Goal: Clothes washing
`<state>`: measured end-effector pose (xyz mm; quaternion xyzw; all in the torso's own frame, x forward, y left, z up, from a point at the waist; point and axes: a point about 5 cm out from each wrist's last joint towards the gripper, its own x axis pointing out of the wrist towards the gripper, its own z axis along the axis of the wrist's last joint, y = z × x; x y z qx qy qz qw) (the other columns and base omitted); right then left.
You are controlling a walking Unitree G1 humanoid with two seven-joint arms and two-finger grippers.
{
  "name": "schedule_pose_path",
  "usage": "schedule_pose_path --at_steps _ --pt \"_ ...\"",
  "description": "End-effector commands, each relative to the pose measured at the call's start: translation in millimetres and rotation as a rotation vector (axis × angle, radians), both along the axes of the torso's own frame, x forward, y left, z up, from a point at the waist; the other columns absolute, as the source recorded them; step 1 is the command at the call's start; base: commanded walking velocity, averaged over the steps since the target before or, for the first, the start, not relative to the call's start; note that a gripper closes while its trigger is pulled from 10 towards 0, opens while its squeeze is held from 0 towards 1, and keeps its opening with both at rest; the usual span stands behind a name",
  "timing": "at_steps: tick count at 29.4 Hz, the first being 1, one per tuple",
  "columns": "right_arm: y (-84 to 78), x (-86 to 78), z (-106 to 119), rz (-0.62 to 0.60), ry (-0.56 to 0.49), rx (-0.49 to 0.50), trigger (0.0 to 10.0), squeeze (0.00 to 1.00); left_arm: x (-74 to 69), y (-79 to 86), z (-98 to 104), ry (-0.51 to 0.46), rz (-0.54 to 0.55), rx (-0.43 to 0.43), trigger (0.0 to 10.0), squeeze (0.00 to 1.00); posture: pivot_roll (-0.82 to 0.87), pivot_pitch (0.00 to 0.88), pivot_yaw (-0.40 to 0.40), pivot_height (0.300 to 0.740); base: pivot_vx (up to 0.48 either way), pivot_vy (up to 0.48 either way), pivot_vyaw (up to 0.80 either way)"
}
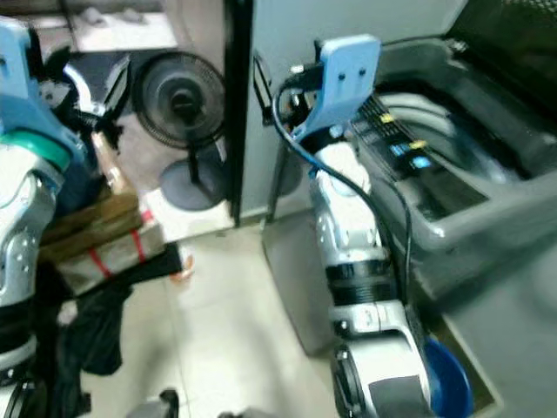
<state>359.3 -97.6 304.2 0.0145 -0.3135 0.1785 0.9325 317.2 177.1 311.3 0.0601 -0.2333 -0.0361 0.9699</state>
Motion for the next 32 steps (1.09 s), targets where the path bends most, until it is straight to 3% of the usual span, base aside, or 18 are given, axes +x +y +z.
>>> schedule_pose_path --at_steps 1,5,8,12,17,21,32 --pt "-4.5 0.7 -4 -0.013 0.011 0.0 10.0 0.0 0.2 -2.3 -4 0.007 0.002 0.002 10.0 0.0 0.09 0.043 -0.052 0.74 0.0 0.0 0.76" --pt "-8.7 8.5 -22 -0.057 0.077 -0.012 10.0 0.0 4.1 -2.8 -23 0.057 0.031 0.018 10.0 0.0 0.09 0.041 -0.056 0.74 0.0 0.0 0.76" --pt "-20.7 16.3 -47 -0.124 0.172 -0.008 10.0 0.0 7.7 -2.5 -43 0.109 0.059 0.019 10.0 0.0 0.09 0.041 -0.056 0.74 0.0 0.0 0.76" --pt "-20.7 16.3 -47 -0.124 0.172 -0.008 10.0 0.0 7.7 -2.5 -43 0.109 0.059 0.019 10.0 0.0 0.09 0.041 -0.056 0.74 0.0 0.0 0.76" --pt "-34.4 18.7 -70 -0.187 0.263 0.043 10.0 0.0 13.5 3.9 -64 0.158 0.111 0.029 10.0 0.0 0.08 0.044 -0.047 0.74 0.094 0.0 0.75" --pt "-34.7 18.7 -71 -0.193 0.272 0.058 10.0 0.0 14.3 5.2 -66 0.159 0.122 0.032 10.0 0.0 0.08 0.044 -0.047 0.74 0.472 0.0 0.64" --pt "-27.2 18.7 -72 -0.18 0.265 0.035 10.0 0.0 14.5 6.2 -65 0.142 0.137 0.038 10.0 0.0 0.08 0.047 -0.05 0.74 0.47 0.0 0.0"
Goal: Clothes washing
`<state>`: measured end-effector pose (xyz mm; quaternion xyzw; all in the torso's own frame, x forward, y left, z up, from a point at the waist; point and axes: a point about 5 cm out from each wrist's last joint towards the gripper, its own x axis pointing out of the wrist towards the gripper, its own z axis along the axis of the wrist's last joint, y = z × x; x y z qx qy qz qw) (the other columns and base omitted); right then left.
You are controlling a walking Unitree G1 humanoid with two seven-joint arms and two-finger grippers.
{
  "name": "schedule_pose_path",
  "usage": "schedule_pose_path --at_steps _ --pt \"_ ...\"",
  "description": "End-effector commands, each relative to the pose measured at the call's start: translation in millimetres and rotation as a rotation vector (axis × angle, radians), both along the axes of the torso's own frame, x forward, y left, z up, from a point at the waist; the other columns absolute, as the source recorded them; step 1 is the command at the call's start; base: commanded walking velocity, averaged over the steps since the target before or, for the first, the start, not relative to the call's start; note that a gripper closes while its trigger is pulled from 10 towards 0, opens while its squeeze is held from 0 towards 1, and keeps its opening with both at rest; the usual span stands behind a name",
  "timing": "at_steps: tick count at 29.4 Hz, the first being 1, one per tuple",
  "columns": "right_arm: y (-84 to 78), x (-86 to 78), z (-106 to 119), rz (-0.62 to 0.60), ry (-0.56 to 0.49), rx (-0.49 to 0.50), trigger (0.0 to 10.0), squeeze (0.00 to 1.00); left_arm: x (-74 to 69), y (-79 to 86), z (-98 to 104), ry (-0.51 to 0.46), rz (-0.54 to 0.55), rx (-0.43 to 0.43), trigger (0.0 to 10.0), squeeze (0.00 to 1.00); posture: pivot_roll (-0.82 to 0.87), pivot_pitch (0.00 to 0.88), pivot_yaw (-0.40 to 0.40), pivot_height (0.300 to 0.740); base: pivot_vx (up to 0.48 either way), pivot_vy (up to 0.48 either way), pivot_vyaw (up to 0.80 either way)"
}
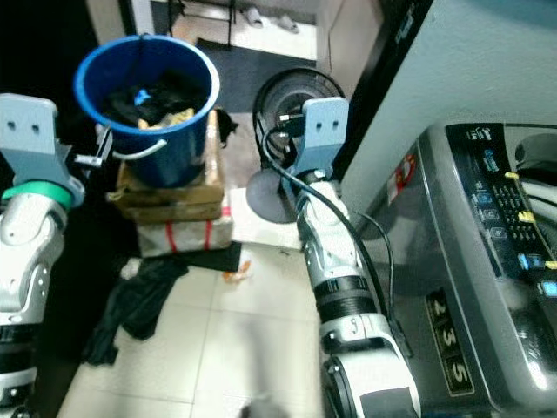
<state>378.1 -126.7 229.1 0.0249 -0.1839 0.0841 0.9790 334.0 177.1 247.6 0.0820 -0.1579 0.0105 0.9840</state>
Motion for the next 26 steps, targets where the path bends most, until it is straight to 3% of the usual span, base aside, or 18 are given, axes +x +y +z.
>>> schedule_pose_path --at_steps 1,16,26 --pt "1.9 0.5 3.3 0.003 -0.019 0.001 10.0 0.0 -2.3 6.4 -1.4 -0.007 0.027 0.017 10.0 0.0 0.08 0.047 -0.05 0.74 0.469 0.0 0.49" --pt "0.1 1.8 2.8 -0.009 -0.022 -0.002 10.0 0.0 -1.1 6.5 -2.7 -0.022 0.034 0.019 10.0 0.0 0.08 0.051 -0.051 0.74 0.467 0.0 0.75" --pt "0.9 2.0 5.1 0.017 -0.026 0.02 10.0 0.0 -0.1 6.4 -2.4 -0.026 0.035 0.018 10.0 0.0 0.08 0.051 -0.05 0.74 0.466 0.0 -0.06"
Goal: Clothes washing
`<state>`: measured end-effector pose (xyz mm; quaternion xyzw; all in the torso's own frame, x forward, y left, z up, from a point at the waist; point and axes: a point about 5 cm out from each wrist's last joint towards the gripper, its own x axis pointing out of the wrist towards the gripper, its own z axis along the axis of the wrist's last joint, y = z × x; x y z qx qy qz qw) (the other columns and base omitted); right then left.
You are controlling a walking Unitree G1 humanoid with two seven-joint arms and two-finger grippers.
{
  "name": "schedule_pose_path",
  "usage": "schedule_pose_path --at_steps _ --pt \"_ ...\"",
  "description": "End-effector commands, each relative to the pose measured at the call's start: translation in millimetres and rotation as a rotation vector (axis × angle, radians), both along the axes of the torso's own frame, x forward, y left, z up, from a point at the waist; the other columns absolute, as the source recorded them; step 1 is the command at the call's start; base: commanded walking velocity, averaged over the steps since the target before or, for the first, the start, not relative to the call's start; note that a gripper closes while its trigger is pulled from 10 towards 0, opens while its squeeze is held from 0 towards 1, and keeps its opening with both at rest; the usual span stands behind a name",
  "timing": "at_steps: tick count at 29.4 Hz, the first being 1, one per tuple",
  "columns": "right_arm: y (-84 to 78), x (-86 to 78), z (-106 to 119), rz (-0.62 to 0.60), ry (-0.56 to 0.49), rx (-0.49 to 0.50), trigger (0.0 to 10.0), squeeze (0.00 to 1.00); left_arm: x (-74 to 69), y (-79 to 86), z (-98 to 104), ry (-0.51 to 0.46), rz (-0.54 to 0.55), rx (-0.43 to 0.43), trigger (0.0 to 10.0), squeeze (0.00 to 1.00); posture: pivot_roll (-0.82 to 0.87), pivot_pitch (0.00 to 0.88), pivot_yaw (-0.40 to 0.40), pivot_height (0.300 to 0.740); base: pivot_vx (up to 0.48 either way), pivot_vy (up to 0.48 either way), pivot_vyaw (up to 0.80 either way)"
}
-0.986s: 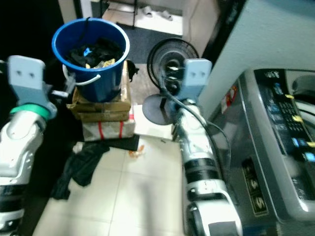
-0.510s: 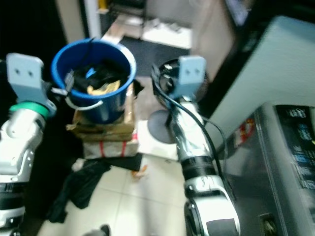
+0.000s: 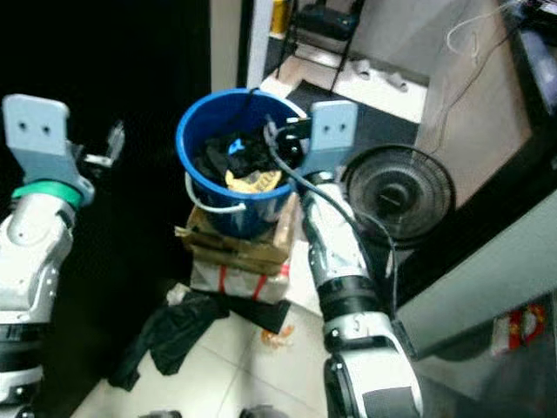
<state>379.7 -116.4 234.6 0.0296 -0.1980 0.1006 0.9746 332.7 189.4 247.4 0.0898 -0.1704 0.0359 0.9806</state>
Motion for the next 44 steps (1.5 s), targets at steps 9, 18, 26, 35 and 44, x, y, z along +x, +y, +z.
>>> schedule_pose_path --at_steps 9,18,26,35,44 --pt "-10.2 1.4 -0.9 -0.019 0.007 0.004 10.0 0.0 1.8 -6.7 -2.9 0.002 -0.018 0.008 10.0 0.0 0.08 0.05 -0.051 0.74 0.465 0.0 -0.72" --pt "-9.3 1.4 0.9 -0.02 -0.007 -0.005 10.0 0.0 2.1 -5.9 -2.6 -0.001 -0.015 0.01 10.0 0.0 0.08 0.047 -0.051 0.74 0.461 0.0 -0.43" --pt "-6.2 0.8 1.7 -0.006 -0.018 -0.018 10.0 0.0 2.5 -5.5 -2.6 -0.004 -0.015 0.012 10.0 0.0 0.08 0.039 -0.051 0.74 0.46 0.0 0.0" --pt "-4.8 0.5 2.1 0.002 -0.023 -0.02 10.0 0.0 3.7 -4.7 -2.5 0.001 -0.013 -0.006 10.0 0.0 0.08 0.036 -0.051 0.74 0.301 0.0 0.0" --pt "-4.9 0.6 2.9 0.003 -0.027 -0.023 10.0 0.0 3.2 -6.4 -3.1 0.006 -0.025 -0.006 10.0 0.0 0.08 0.042 -0.052 0.74 0.0 0.0 0.0"
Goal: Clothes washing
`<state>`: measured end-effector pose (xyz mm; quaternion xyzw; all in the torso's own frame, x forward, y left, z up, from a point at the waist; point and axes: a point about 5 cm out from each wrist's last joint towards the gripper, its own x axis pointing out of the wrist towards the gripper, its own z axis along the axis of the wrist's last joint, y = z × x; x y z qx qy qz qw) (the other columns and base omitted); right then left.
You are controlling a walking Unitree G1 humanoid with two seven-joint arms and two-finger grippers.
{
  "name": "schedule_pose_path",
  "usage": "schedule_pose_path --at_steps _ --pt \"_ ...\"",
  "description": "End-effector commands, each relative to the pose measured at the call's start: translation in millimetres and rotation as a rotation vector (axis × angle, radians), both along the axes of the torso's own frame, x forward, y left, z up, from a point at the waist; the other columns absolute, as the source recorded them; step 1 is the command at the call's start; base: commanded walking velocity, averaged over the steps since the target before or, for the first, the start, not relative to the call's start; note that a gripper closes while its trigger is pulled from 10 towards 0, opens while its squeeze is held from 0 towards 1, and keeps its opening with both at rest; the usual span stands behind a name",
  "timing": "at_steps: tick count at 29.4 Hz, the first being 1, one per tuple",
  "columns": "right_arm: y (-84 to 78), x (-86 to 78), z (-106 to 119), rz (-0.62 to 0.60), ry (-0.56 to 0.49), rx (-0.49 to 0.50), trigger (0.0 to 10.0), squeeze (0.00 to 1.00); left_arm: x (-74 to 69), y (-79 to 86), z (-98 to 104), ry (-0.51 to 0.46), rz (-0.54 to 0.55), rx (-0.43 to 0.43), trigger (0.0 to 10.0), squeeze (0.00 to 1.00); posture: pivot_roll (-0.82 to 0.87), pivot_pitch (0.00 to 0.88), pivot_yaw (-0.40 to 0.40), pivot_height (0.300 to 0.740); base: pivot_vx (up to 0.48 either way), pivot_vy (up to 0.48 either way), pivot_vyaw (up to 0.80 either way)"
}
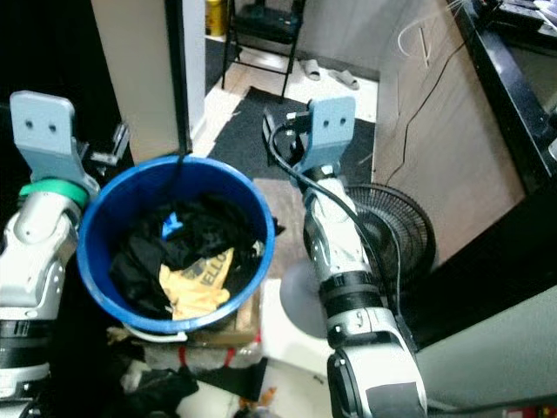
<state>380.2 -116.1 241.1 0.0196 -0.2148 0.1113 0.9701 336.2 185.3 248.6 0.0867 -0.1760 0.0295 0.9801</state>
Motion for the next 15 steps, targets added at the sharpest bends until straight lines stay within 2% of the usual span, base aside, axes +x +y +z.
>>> schedule_pose_path --at_steps 1,15 --pt "-5.1 0.1 -3.6 -0.014 0.01 -0.002 10.0 0.0 -0.3 -2.3 -4.2 0.017 -0.011 -0.002 10.0 0.0 0.08 0.042 -0.052 0.74 0.0 0.0 0.0" --pt "-1.6 -1.5 -4.6 0.003 0.0 -0.031 10.0 0.0 -1.3 -1.8 -5.9 0.015 -0.009 0.006 10.0 0.0 0.08 0.051 -0.051 0.74 0.0 0.0 0.0"
